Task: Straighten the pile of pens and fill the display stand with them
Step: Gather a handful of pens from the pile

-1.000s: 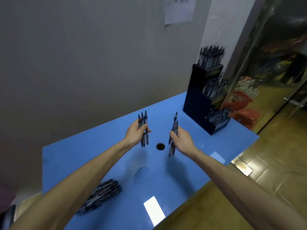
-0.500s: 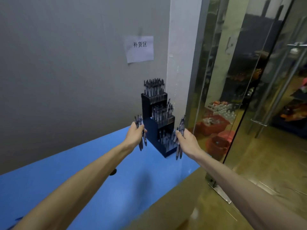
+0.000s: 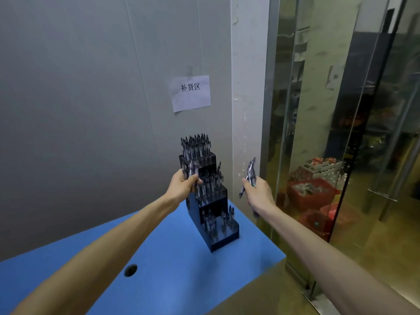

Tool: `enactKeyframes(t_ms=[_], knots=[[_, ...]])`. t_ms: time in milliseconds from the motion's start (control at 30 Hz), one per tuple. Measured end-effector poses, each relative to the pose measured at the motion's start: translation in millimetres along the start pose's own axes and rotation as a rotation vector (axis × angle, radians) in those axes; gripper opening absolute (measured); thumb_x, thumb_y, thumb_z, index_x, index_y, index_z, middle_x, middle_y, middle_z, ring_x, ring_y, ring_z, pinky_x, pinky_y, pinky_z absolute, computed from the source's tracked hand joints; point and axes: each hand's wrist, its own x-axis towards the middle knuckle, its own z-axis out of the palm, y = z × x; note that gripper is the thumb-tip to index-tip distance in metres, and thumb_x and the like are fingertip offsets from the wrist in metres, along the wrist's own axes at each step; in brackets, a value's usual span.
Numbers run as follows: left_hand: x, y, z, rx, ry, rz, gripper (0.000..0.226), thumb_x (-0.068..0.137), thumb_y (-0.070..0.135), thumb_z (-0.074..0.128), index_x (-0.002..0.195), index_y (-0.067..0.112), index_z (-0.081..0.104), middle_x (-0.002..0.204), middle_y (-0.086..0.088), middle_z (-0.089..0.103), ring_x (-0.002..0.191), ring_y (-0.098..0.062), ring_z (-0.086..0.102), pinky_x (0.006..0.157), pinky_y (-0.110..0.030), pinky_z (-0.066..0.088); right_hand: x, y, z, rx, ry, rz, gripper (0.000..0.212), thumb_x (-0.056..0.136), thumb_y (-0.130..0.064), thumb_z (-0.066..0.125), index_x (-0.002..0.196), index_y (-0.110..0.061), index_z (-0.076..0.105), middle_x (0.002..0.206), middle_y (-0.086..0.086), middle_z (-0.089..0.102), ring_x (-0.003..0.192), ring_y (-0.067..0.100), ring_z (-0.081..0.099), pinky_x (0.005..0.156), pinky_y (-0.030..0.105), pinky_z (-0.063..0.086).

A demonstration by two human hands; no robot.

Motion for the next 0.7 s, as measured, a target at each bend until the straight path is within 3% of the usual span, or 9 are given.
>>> enactKeyframes(t_ms=[133, 233, 367, 533, 700], knots=[[45.6, -3.8, 13.4, -0.02, 0.032, 0.031, 0.027, 0.104, 0.021, 0.059, 0.112, -0.005, 0.057, 0.075, 0.002, 0.075, 0.06, -0.015, 0.061, 0.064, -0.042, 0.052, 49.4, 11.1, -3.3, 0.029, -0.066, 0.0, 0.033, 0.1, -0.033, 0.062, 0.097, -0.001, 0.065, 0.075, 0.009, 0.057, 0.064, 0.022, 0.049, 0.063, 0.034, 0.04], [84.2, -1.2, 19.8, -0.085, 0.035, 0.021, 0.021, 0.102, 0.017, 0.063, 0.107, -0.004, 0.063, 0.074, 0.002, 0.075, 0.062, -0.02, 0.054, 0.062, -0.039, 0.046, 92.5, 15.0, -6.3, 0.016, -0.106, 0.017, 0.027, 0.094, -0.032, 0.071, 0.096, -0.005, 0.069, 0.073, 0.009, 0.059, 0.064, 0.022, 0.051, 0.063, 0.033, 0.043], [127.5, 9.8, 28.0, -0.107, 0.018, 0.033, 0.013, 0.101, 0.016, 0.063, 0.101, 0.003, 0.067, 0.095, -0.006, 0.08, 0.074, -0.024, 0.056, 0.069, -0.042, 0.05, 154.9, 10.3, -9.2, -0.022, -0.181, -0.021, 0.022, 0.091, -0.035, 0.074, 0.091, -0.013, 0.073, 0.07, 0.006, 0.059, 0.063, 0.019, 0.05, 0.064, 0.032, 0.045], [155.7, 13.1, 42.6, -0.053, 0.106, 0.032, 0.011, 0.099, 0.016, 0.066, 0.099, 0.005, 0.068, 0.093, -0.002, 0.08, 0.061, -0.007, 0.06, 0.063, -0.029, 0.049, 213.4, 15.5, 6.4, -0.003, -0.236, -0.015, 0.021, 0.09, -0.033, 0.076, 0.094, -0.013, 0.07, 0.073, 0.001, 0.059, 0.063, 0.014, 0.05, 0.07, 0.034, 0.045], [170.3, 7.5, 52.6, -0.043, 0.205, -0.023, 0.006, 0.095, 0.015, 0.071, 0.093, 0.01, 0.069, 0.092, -0.01, 0.078, 0.067, -0.012, 0.063, 0.061, -0.027, 0.049, 256.5, 31.6, 30.6, 0.01, -0.217, 0.009, 0.018, 0.086, -0.029, 0.078, 0.077, -0.015, 0.07, 0.065, 0.002, 0.058, 0.062, 0.018, 0.049, 0.067, 0.03, 0.04]])
